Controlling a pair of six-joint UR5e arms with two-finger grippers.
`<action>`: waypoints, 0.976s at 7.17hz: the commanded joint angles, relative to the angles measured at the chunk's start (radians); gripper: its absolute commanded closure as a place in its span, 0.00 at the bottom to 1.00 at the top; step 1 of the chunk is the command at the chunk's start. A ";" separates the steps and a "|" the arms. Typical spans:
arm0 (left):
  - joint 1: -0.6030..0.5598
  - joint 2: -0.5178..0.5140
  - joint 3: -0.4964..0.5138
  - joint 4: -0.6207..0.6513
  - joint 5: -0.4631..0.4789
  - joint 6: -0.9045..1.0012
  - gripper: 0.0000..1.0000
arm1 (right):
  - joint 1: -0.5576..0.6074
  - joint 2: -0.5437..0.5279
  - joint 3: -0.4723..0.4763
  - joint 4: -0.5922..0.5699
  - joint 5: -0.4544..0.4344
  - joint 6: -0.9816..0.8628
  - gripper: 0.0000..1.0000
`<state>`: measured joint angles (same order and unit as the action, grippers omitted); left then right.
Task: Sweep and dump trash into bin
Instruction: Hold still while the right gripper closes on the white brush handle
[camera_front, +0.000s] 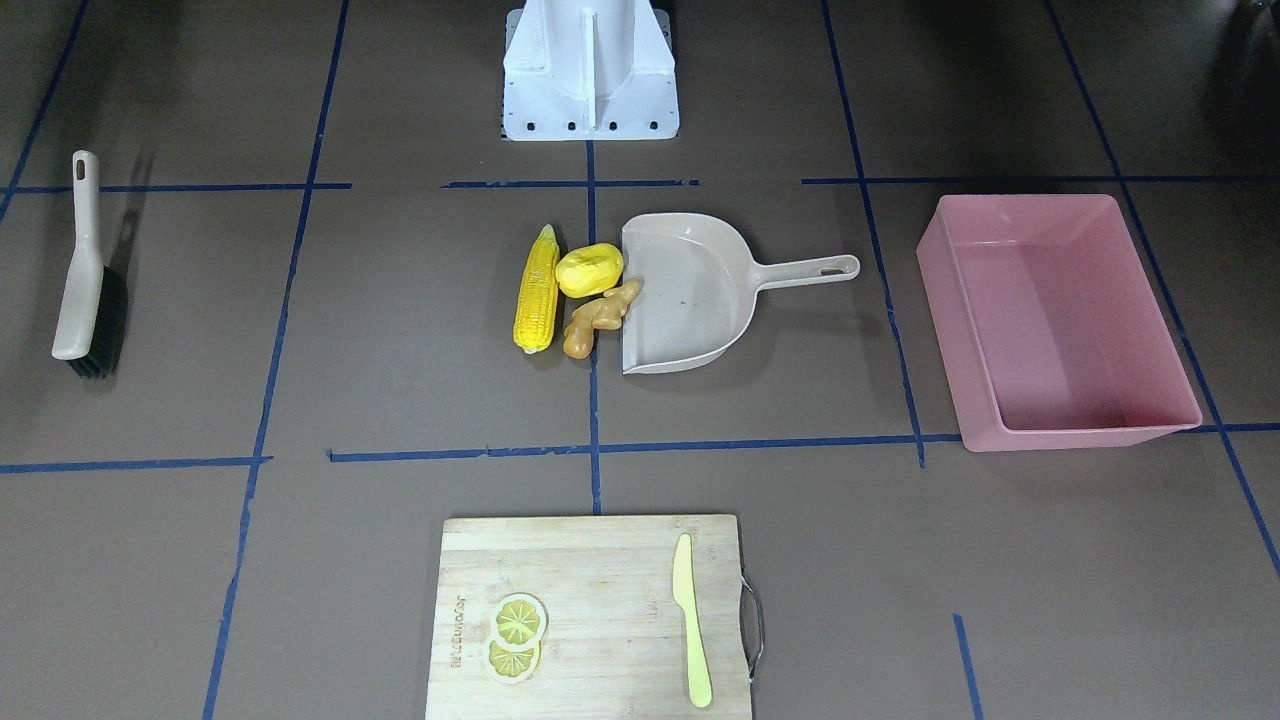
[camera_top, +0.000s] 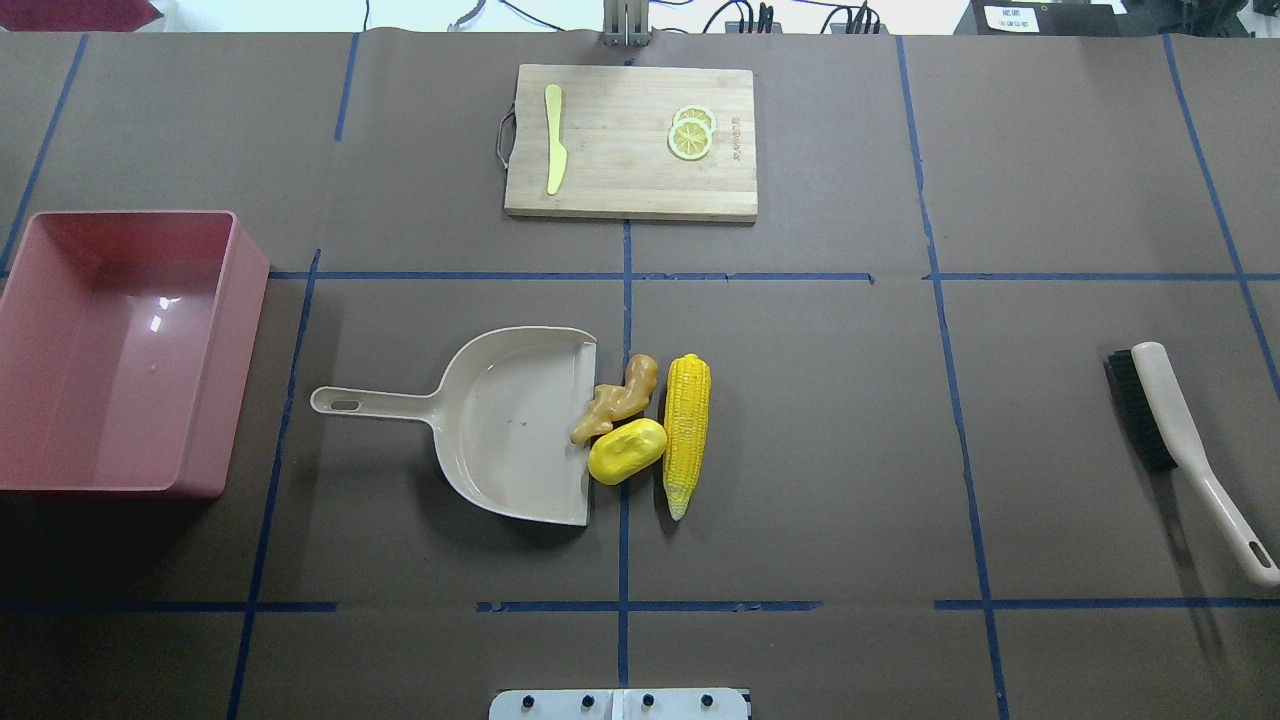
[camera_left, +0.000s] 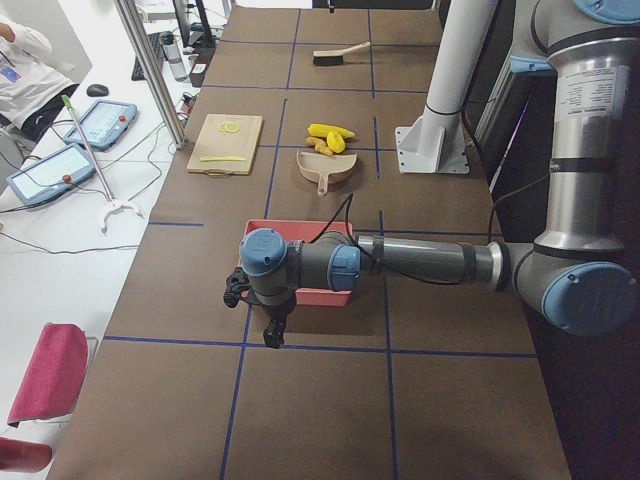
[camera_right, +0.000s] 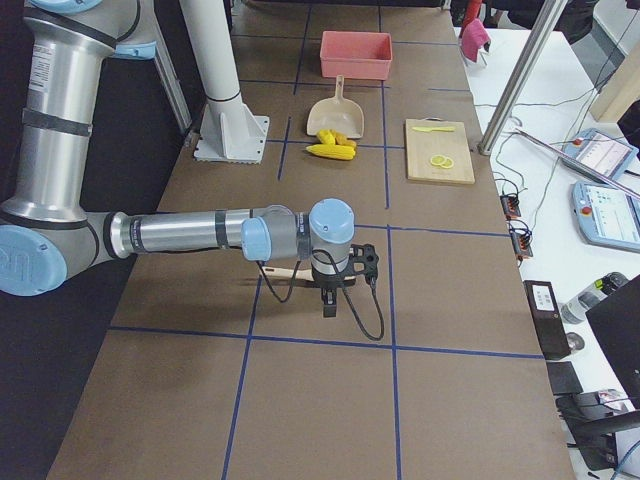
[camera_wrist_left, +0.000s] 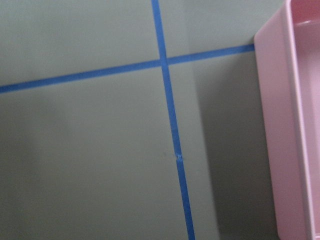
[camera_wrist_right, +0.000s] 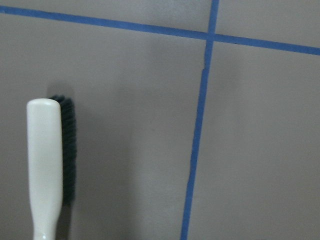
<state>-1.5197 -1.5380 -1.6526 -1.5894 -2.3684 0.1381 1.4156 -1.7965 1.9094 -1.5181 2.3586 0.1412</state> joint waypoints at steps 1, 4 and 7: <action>0.001 -0.004 0.008 -0.069 -0.002 -0.002 0.00 | -0.129 -0.027 0.065 0.118 0.001 0.220 0.00; 0.001 -0.004 0.004 -0.070 -0.006 0.000 0.00 | -0.382 -0.183 0.054 0.518 -0.123 0.573 0.00; 0.001 -0.001 -0.006 -0.070 -0.006 0.000 0.00 | -0.519 -0.213 -0.083 0.761 -0.215 0.682 0.00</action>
<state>-1.5187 -1.5398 -1.6552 -1.6597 -2.3745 0.1380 0.9409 -2.0026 1.8880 -0.8696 2.1739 0.7682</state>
